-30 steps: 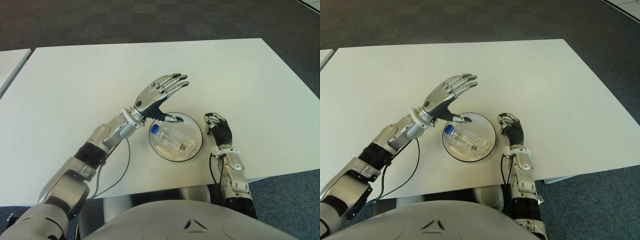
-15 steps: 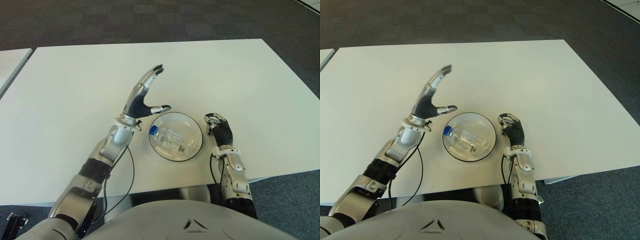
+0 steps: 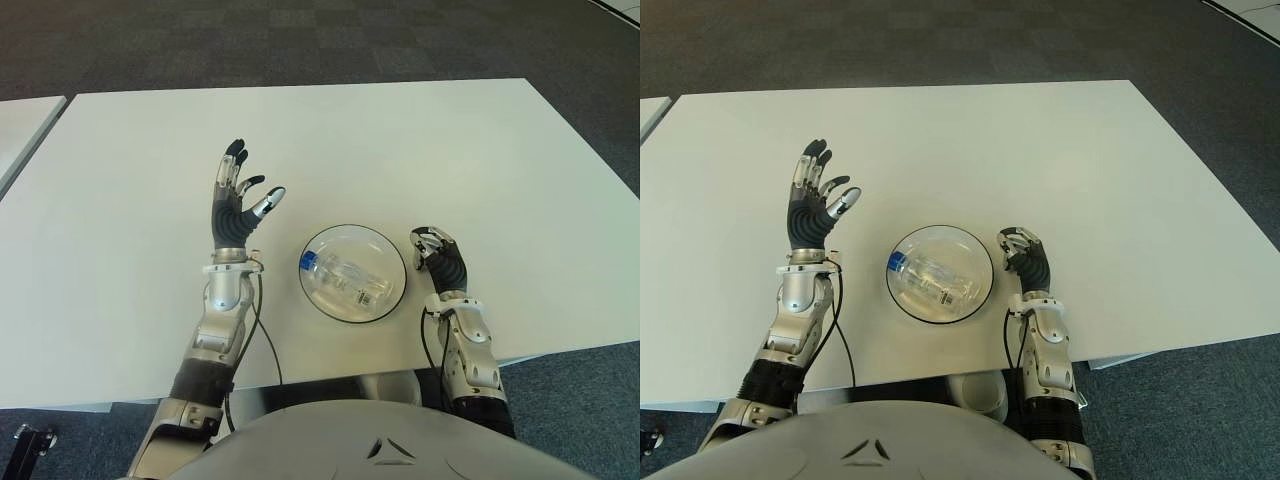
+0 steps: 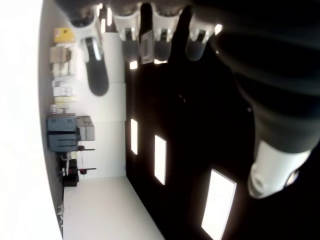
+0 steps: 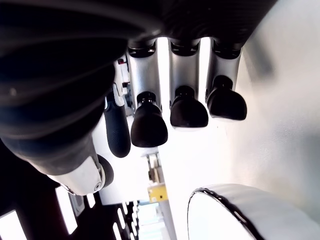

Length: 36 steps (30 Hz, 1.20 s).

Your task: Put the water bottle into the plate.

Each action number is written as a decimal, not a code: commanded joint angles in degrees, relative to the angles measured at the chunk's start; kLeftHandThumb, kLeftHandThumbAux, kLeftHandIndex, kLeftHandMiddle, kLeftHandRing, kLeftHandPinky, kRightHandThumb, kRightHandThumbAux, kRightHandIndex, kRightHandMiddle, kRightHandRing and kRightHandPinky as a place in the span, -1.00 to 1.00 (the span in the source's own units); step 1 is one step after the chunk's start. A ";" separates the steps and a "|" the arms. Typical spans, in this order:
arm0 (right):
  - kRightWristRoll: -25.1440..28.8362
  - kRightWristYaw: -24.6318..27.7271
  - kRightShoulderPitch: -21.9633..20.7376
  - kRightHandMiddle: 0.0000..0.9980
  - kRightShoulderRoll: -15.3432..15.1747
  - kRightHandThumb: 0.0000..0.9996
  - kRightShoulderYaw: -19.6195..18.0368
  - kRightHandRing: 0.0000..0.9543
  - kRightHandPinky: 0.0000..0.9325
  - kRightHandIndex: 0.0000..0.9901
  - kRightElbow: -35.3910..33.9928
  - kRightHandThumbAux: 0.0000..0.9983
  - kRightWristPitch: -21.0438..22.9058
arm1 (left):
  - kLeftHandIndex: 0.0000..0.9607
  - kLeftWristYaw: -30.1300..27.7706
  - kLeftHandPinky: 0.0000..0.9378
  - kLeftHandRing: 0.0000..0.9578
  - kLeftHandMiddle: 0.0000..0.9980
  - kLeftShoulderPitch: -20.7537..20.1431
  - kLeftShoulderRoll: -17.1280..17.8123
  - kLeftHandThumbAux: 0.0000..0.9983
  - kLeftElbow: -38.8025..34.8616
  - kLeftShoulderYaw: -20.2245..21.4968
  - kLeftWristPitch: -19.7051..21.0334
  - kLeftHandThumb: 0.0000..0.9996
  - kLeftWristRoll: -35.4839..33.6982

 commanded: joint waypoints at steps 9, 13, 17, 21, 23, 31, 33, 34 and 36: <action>0.29 -0.11 1.17 0.71 0.45 0.40 -0.17 0.77 0.76 -0.12 2.15 0.47 2.25 | -0.17 -8.76 0.33 0.16 0.04 8.16 -6.02 0.48 0.51 3.98 1.33 0.13 -8.85; 0.23 0.00 1.13 0.71 0.44 0.40 -0.08 0.77 0.75 -0.12 2.23 0.47 2.10 | -0.12 -8.80 0.55 0.39 0.28 7.48 -6.91 0.45 3.13 5.60 1.84 0.33 -8.04; 0.26 0.00 1.02 0.70 0.47 0.40 -0.11 0.76 0.74 -0.12 2.36 0.47 2.08 | -0.10 -8.12 0.67 0.51 0.40 7.55 -7.54 0.44 3.96 6.57 2.74 0.39 -6.71; 0.24 -0.18 1.00 0.69 0.53 0.40 -0.18 0.76 0.74 -0.12 2.24 0.47 2.24 | -0.09 -6.26 0.72 0.59 0.48 8.50 -8.01 0.43 4.75 7.37 3.62 0.40 -3.73; 0.12 -0.34 0.96 0.69 0.51 0.40 -0.20 0.76 0.75 -0.12 2.21 0.47 2.30 | -0.09 -4.82 0.75 0.62 0.52 9.03 -8.33 0.43 5.10 7.50 3.76 0.40 -1.51; -0.22 -0.60 0.74 0.70 0.32 0.40 -0.22 0.77 0.76 -0.12 2.30 0.47 2.49 | -0.09 -0.33 0.84 0.74 0.62 11.70 -8.29 0.44 3.65 6.32 7.62 0.41 6.49; -0.36 -0.74 0.66 0.70 0.28 0.40 -0.21 0.77 0.76 -0.12 2.35 0.47 2.61 | -0.09 0.32 0.85 0.76 0.64 12.22 -7.79 0.44 3.83 6.02 8.04 0.41 8.52; -0.44 -0.81 0.62 0.70 0.27 0.40 -0.20 0.77 0.78 -0.12 2.37 0.47 2.65 | -0.09 0.51 0.86 0.77 0.65 12.39 -7.62 0.44 3.98 5.95 8.10 0.40 9.25; -0.43 -0.88 0.59 0.70 0.26 0.40 -0.18 0.77 0.78 -0.12 2.36 0.47 2.84 | -0.09 0.50 0.86 0.78 0.66 12.52 -7.15 0.44 4.99 6.15 7.70 0.40 10.15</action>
